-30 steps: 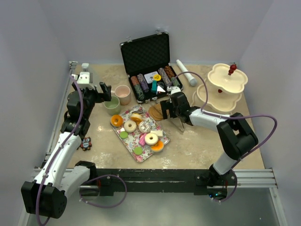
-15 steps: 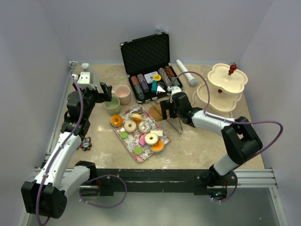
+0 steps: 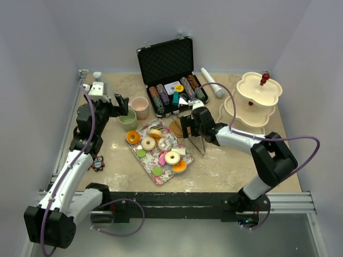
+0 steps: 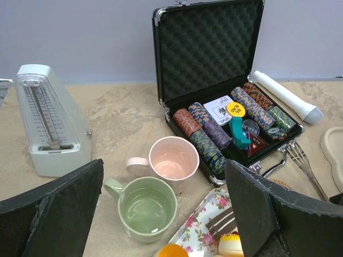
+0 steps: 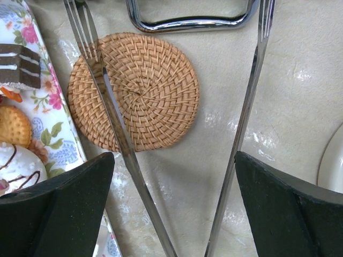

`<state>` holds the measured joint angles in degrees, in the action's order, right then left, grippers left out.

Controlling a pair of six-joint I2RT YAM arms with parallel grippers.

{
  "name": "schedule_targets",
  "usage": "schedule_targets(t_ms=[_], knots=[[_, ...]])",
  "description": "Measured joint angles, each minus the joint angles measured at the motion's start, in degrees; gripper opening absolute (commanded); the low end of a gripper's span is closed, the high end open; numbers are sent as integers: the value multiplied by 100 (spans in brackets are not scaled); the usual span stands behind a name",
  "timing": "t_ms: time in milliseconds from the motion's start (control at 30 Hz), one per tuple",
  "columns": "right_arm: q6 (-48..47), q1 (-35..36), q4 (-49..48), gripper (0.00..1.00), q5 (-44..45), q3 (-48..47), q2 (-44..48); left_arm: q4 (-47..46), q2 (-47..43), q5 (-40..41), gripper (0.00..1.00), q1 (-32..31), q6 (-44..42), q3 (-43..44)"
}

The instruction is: Serve the afternoon tea

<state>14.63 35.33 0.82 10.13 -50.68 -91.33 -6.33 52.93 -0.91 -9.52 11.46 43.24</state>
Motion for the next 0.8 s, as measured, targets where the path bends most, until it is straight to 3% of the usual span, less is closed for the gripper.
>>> schedule_targets(t_ms=[800], knots=[[247, 389, 50, 98, 1038, -299, -511, -2, 0, -42, 100, -4, 0, 0]])
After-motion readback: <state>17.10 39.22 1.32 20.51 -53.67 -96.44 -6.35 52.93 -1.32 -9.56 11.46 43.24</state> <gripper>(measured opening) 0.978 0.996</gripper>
